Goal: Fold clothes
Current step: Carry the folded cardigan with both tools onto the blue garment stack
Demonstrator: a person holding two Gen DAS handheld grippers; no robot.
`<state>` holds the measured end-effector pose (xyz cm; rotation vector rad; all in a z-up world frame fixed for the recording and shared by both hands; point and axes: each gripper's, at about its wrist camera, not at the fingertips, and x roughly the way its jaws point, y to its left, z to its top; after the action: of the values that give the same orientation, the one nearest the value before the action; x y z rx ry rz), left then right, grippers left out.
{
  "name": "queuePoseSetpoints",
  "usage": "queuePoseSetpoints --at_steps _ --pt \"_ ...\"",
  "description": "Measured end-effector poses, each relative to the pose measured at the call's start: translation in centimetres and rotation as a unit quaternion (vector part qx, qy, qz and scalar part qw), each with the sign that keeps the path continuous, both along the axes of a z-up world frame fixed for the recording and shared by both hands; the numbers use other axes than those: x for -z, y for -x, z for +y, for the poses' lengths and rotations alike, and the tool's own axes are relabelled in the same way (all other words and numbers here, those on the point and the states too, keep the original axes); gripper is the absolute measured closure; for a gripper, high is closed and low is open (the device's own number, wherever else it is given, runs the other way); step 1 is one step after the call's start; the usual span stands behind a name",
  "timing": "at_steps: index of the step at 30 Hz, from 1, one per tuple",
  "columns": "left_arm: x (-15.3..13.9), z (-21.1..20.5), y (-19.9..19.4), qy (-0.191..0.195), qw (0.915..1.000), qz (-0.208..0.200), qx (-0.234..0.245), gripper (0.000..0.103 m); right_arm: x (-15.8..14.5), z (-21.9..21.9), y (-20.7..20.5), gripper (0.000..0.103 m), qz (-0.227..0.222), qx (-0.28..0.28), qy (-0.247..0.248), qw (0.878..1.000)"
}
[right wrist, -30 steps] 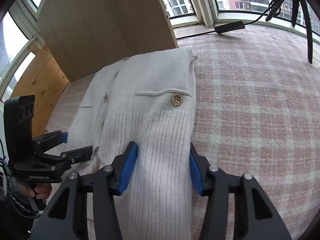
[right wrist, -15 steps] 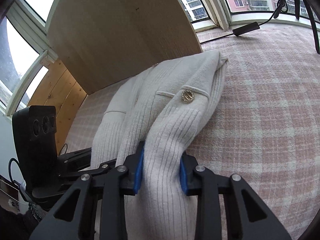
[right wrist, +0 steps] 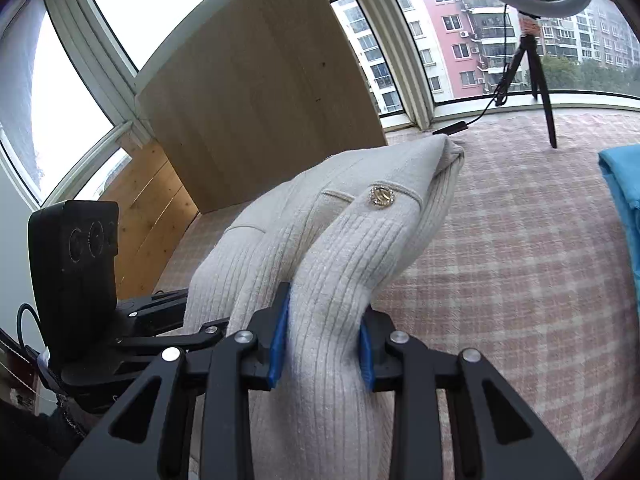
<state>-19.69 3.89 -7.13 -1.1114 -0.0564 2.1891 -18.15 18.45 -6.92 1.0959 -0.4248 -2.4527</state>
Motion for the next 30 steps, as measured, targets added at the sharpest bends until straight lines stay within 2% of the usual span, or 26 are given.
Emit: queuePoseSetpoints --at_steps 8,12,15,18,21,26,28,29,30 --pt "-2.3 9.2 -3.7 -0.008 0.9983 0.02 0.054 0.072 -2.0 8.9 -6.3 0.074 0.017 0.06 0.01 0.998" --pt "-3.7 16.0 -4.5 -0.014 0.9962 0.051 0.069 0.072 -3.0 15.3 -7.6 0.074 0.029 0.081 0.029 0.996" --pt "-4.7 22.1 -4.4 -0.012 0.995 0.071 0.07 0.072 -4.1 21.0 -7.5 0.074 0.044 0.079 0.021 0.996" --pt "-5.7 28.0 -3.7 -0.008 0.9936 0.091 0.066 0.072 -5.4 26.9 -6.4 0.074 0.052 0.07 0.005 0.996" --pt "-6.3 33.0 -2.2 -0.011 0.9939 0.094 0.057 0.072 -6.5 32.0 -4.5 0.074 0.057 0.061 -0.015 0.996" --pt "-6.1 38.9 0.9 0.0 0.9948 0.094 0.04 0.072 -7.4 38.7 -0.7 0.074 0.058 0.052 -0.05 0.996" --pt "-5.2 40.1 2.0 0.006 0.9952 0.091 0.035 0.071 -7.0 40.6 0.9 0.074 0.053 0.041 -0.057 0.996" --pt "-4.1 40.4 2.5 0.018 0.9956 0.085 0.034 0.068 -6.6 41.4 1.7 0.075 0.047 0.033 -0.062 0.996" --pt "-2.3 40.6 3.0 0.045 0.996 0.07 0.031 0.063 -6.2 42.2 2.4 0.075 0.042 0.025 -0.067 0.997"
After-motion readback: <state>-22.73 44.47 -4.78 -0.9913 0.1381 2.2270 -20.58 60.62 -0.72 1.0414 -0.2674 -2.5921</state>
